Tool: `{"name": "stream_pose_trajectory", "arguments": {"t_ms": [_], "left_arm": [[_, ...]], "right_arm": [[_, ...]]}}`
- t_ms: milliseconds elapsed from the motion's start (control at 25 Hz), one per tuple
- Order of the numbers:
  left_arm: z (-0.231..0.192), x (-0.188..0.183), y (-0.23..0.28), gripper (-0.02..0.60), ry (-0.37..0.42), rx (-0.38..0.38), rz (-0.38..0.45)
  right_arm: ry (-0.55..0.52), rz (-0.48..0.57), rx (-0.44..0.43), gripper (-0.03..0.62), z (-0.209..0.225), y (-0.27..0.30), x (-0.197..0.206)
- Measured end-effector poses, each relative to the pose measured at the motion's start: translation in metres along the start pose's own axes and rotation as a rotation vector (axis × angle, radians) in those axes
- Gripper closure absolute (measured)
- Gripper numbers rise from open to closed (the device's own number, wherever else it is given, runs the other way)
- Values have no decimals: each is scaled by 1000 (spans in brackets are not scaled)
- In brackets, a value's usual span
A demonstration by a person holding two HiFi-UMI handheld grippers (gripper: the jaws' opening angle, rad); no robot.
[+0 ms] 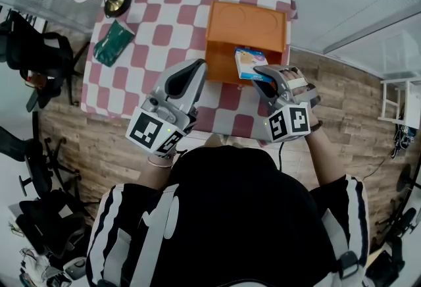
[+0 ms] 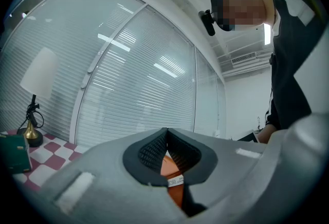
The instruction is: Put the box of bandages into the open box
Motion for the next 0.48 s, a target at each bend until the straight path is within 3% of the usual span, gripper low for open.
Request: {"name": "stream_pose_trajectory", "arguments": {"t_ms": [480], "left_arm": [[-6,1,-3,581,3,-5,-6]], "right_arm": [[-34,-47,-1,516,-2,16,8]]}}
Point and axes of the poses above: the fingertips, and each gripper's own axes: y forward along the fingers, z to its right, x out of its underside, the point moved 1 cm from there along -y, backward along the fingers, and after that the axes turned 15 degrees about y, right-handed, at the moved point
